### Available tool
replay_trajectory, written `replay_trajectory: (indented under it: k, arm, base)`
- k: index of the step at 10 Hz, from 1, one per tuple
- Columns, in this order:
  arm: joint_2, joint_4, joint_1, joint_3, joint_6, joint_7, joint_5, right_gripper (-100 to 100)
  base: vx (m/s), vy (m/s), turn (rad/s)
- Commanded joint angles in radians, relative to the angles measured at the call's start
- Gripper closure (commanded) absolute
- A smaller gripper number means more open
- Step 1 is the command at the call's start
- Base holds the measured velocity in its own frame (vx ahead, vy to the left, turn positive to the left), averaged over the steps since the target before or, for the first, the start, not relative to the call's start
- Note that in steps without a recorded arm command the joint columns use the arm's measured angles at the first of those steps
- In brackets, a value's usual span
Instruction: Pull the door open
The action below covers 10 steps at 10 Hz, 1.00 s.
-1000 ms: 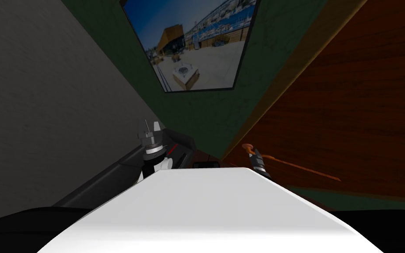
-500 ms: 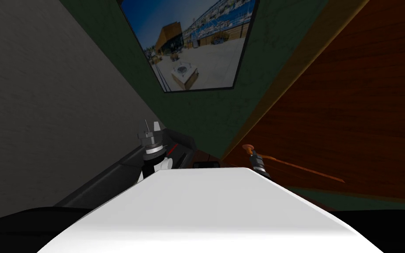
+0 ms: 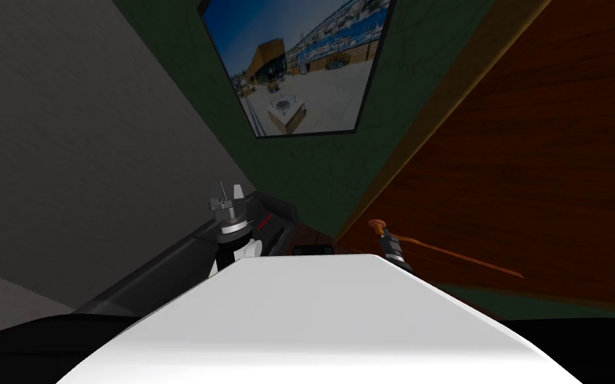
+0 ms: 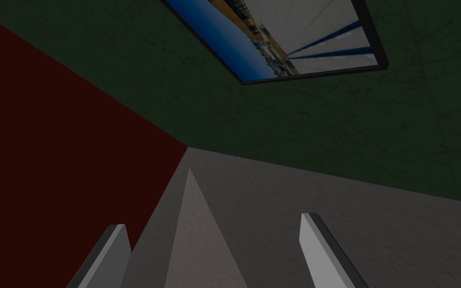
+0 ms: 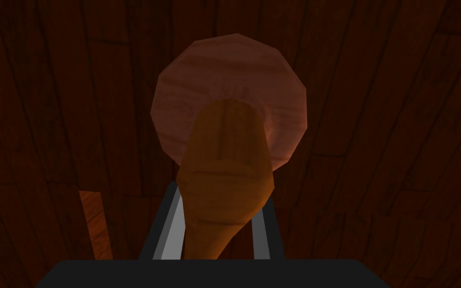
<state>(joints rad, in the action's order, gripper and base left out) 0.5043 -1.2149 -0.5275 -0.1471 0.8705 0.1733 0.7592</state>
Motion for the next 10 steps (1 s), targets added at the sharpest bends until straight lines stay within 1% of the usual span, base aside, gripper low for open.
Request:
replay_trajectory:
  k: [1,3,4,7,8,9,10]
  arm:
    - [0.011,0.006,-0.007,-0.015,0.016,-0.01,-0.002,100]
    - [0.028,0.011,-0.014,-0.034,0.036,-0.025,-0.003,100]
    - [0.04,0.016,-0.018,-0.047,0.051,-0.035,-0.004,100]
    - [0.063,0.023,-0.027,-0.073,0.078,-0.055,-0.005,100]
    - [0.055,0.02,-0.025,-0.072,0.066,-0.051,-0.006,100]
    - [0.062,0.025,-0.026,-0.085,0.076,-0.061,-0.012,100]
    - [0.067,0.028,-0.026,-0.089,0.082,-0.067,-0.015,100]
  base:
    - [-0.187,-0.002,0.128]
    - [-0.222,0.009,0.143]
    - [-0.256,-0.018,0.179]
    - [-0.229,-0.017,0.14]
    - [-0.096,0.002,0.031]
    - [-0.148,0.014,0.114]
    - [-0.209,-0.01,0.125]
